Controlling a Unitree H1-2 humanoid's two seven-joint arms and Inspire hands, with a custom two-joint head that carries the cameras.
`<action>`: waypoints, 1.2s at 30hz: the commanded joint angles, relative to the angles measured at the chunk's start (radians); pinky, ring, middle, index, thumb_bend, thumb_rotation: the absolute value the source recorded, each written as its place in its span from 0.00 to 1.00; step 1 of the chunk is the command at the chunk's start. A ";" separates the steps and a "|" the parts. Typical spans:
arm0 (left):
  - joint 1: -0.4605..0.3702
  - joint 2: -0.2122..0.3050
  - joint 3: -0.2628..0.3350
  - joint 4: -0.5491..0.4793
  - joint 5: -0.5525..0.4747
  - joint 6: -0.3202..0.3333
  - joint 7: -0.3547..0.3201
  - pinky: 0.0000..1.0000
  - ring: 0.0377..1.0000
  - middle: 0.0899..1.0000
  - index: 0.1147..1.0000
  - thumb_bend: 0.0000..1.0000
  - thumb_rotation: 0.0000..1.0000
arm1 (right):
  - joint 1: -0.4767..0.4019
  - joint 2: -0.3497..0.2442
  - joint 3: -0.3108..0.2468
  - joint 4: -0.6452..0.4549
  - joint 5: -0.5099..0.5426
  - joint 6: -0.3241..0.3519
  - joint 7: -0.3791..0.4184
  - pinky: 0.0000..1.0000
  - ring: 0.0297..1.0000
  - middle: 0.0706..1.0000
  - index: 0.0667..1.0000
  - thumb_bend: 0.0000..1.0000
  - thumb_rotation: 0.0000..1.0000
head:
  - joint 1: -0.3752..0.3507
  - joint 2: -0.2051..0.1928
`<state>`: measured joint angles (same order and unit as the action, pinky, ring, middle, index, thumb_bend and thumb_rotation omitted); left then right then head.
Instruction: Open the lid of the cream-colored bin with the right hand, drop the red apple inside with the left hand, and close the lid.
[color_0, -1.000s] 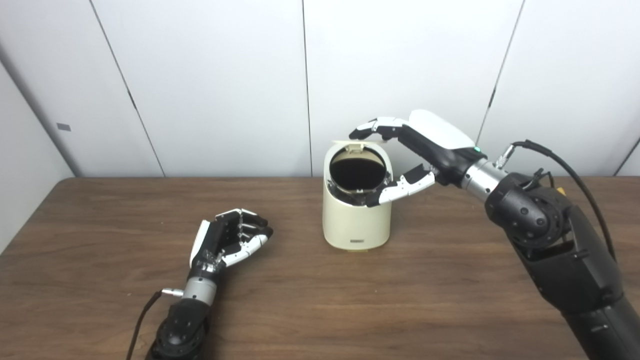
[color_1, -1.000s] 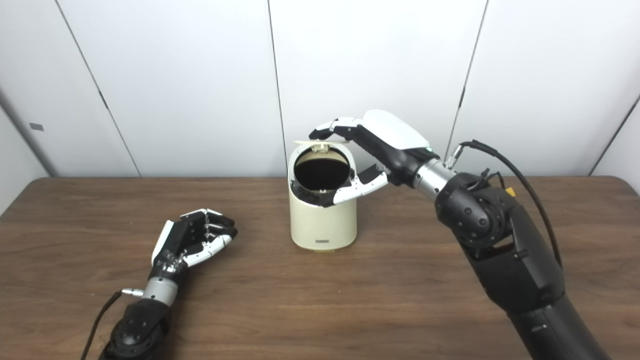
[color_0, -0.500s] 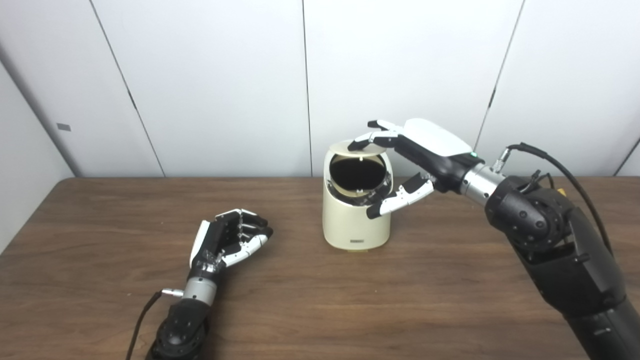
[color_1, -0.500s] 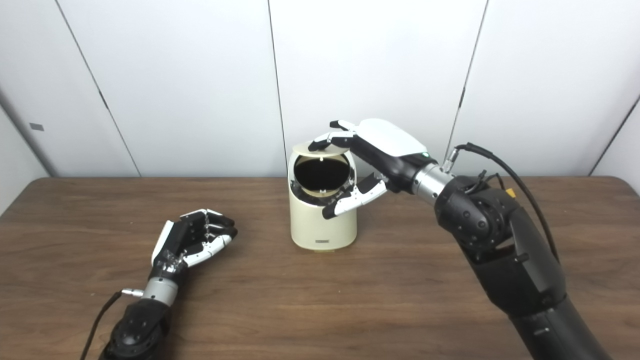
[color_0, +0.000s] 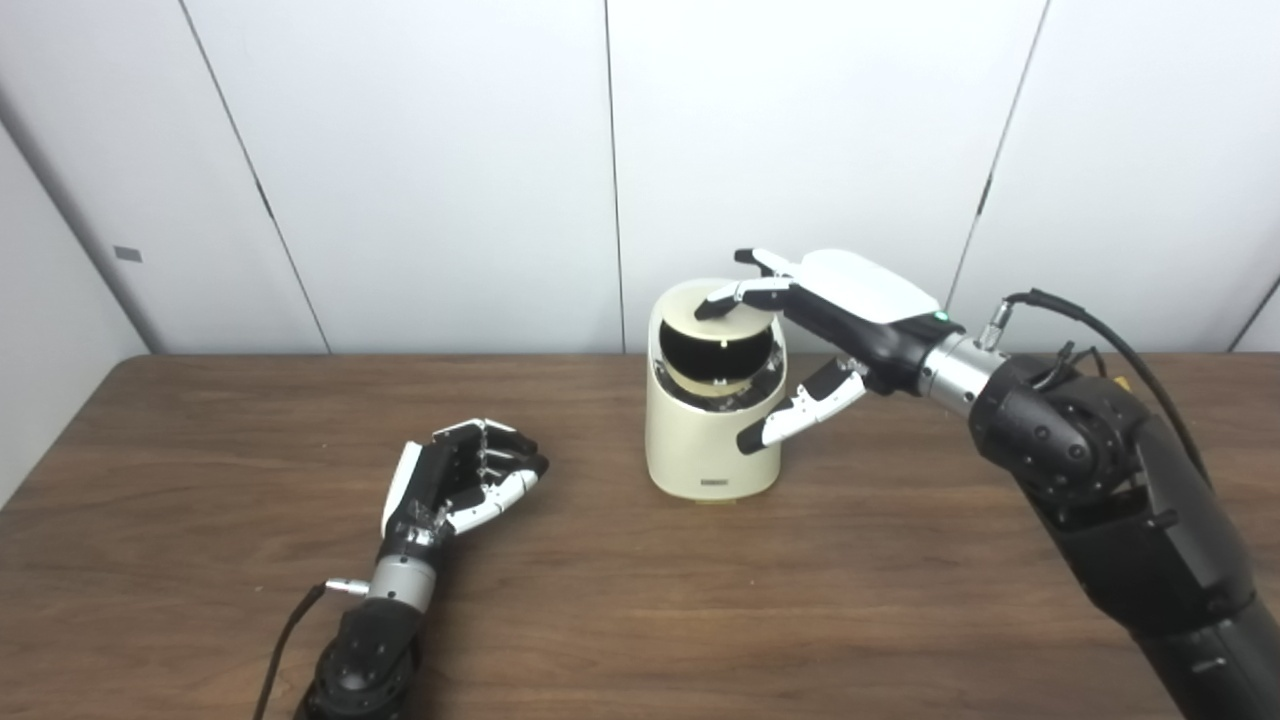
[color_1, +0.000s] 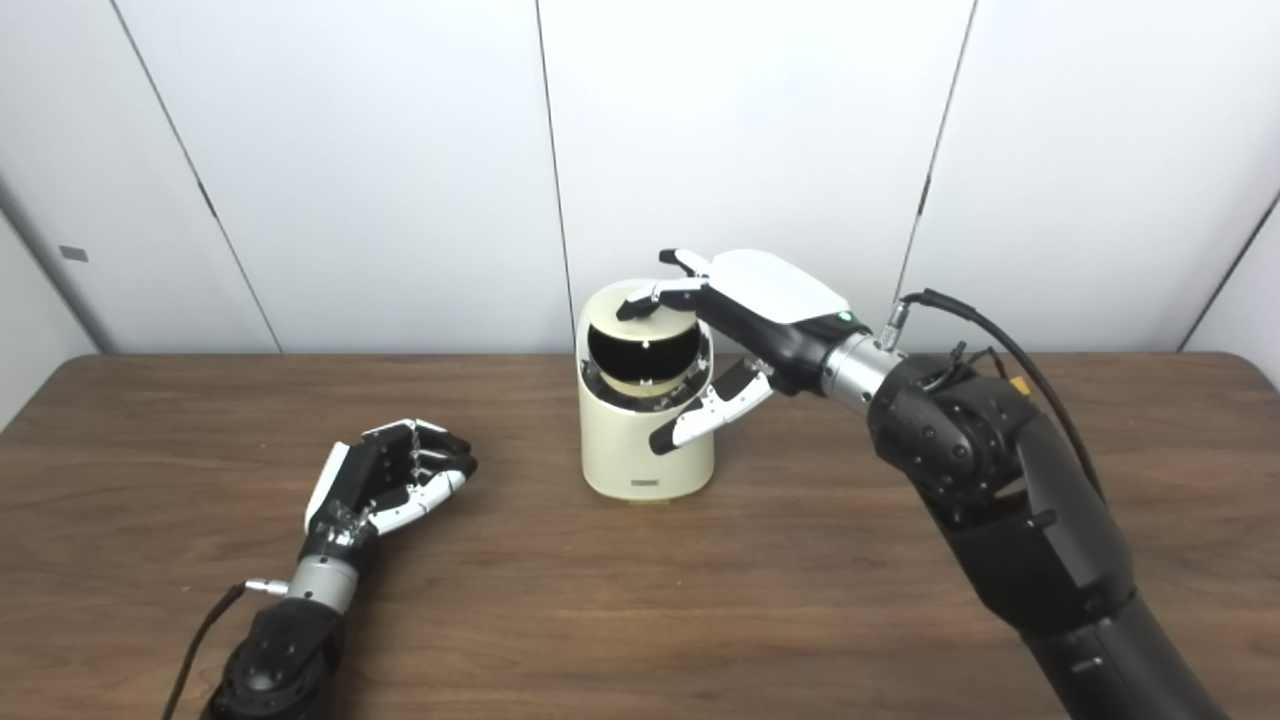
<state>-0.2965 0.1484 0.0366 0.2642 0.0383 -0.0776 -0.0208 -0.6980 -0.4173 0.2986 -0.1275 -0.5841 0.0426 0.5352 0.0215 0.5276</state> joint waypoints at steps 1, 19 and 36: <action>-0.009 0.001 -0.006 -0.030 0.010 0.005 0.000 0.44 0.52 0.55 0.43 0.50 0.06 | -0.033 -0.020 -0.012 -0.031 0.001 -0.017 -0.009 0.98 1.00 0.79 0.78 0.74 0.47 | 0.001 0.003; -0.007 0.003 -0.006 -0.035 -0.002 0.007 -0.005 0.43 0.51 0.55 0.43 0.50 0.06 | 0.007 -0.034 -0.014 -0.062 0.014 -0.036 0.000 1.00 1.00 0.76 0.76 0.74 0.49 | -0.002 0.013; -0.001 -0.003 -0.004 -0.045 -0.006 0.017 -0.004 0.43 0.51 0.55 0.43 0.50 0.06 | 0.021 -0.030 0.002 -0.049 0.023 -0.057 0.000 1.00 0.98 0.74 0.75 0.77 0.46 | 0.001 0.022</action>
<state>-0.2890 0.1456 0.0358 0.2439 0.0359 -0.0554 -0.0180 -0.6446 -0.4335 0.3058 -0.1657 -0.5635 0.0168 0.5424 0.0215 0.5492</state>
